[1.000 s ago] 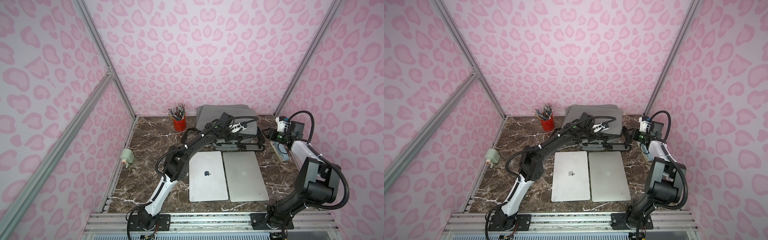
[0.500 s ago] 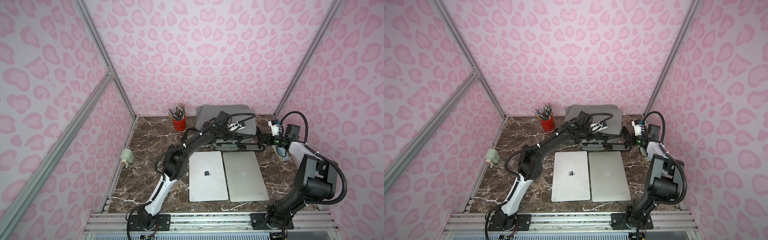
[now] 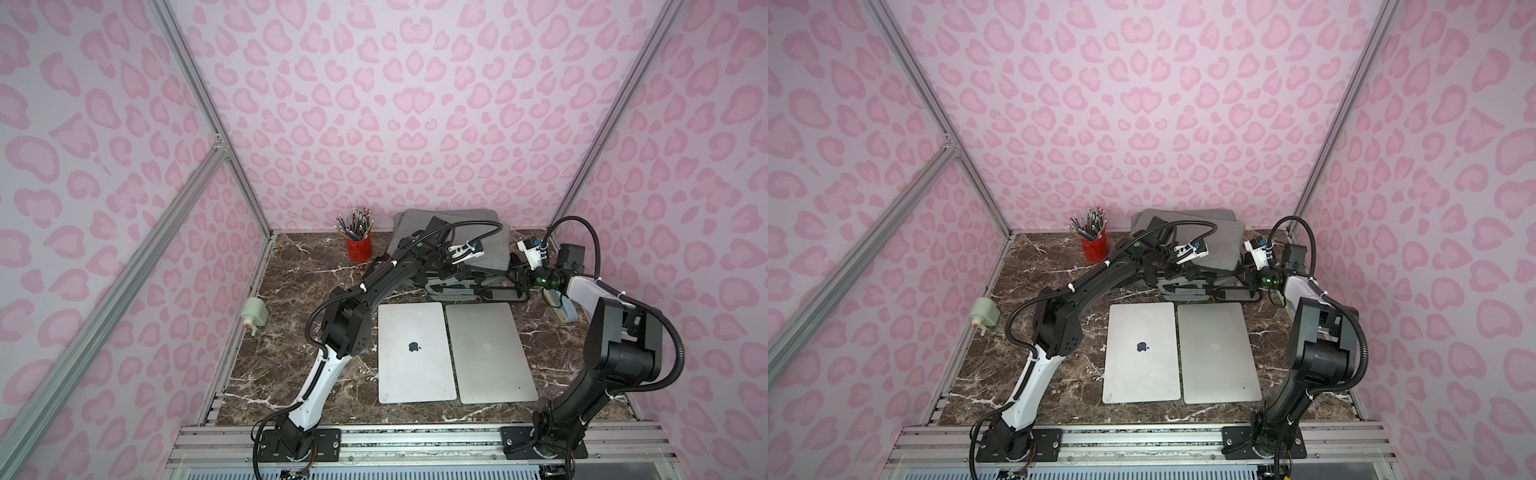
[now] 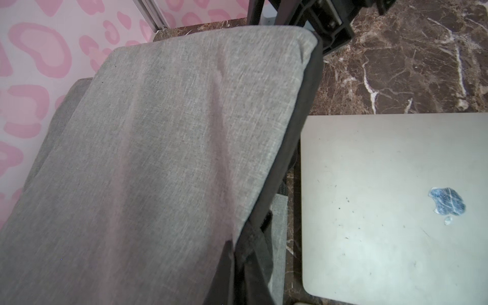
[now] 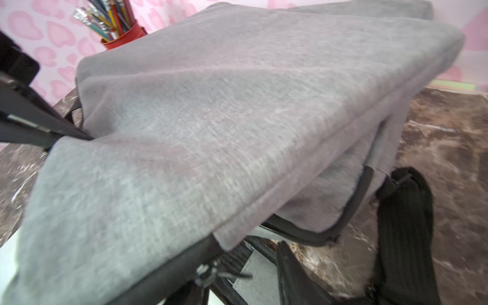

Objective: Open the zippered laptop bag and take out the laptop
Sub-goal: Adjust the zippered laptop bag.

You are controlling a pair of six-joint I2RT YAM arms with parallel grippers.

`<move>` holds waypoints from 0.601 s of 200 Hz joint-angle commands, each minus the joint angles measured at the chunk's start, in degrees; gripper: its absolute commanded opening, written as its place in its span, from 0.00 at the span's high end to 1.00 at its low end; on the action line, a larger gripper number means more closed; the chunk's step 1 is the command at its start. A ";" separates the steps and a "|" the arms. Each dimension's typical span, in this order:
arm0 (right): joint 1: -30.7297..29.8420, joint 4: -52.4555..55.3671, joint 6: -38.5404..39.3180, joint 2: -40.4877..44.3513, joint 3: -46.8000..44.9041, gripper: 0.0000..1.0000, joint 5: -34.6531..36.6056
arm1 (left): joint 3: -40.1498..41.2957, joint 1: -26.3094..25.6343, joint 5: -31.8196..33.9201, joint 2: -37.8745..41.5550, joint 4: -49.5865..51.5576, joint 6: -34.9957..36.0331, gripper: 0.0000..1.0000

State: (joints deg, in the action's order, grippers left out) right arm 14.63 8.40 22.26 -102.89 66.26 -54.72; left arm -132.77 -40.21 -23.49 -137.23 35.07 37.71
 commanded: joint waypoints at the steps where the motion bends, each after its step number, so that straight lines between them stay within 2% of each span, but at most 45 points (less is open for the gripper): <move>1: -0.22 5.28 4.21 -2.49 2.08 0.59 -6.18 | -1.22 0.56 -3.18 0.39 -2.36 0.61 0.98; 120: -0.58 6.02 5.29 -0.97 2.38 0.68 -7.43 | -3.55 1.54 -4.29 -1.84 -1.16 0.75 0.98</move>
State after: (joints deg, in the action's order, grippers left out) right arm 13.89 14.26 26.59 -104.81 68.90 -60.47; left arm -135.44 -39.03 -27.14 -138.96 37.06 38.00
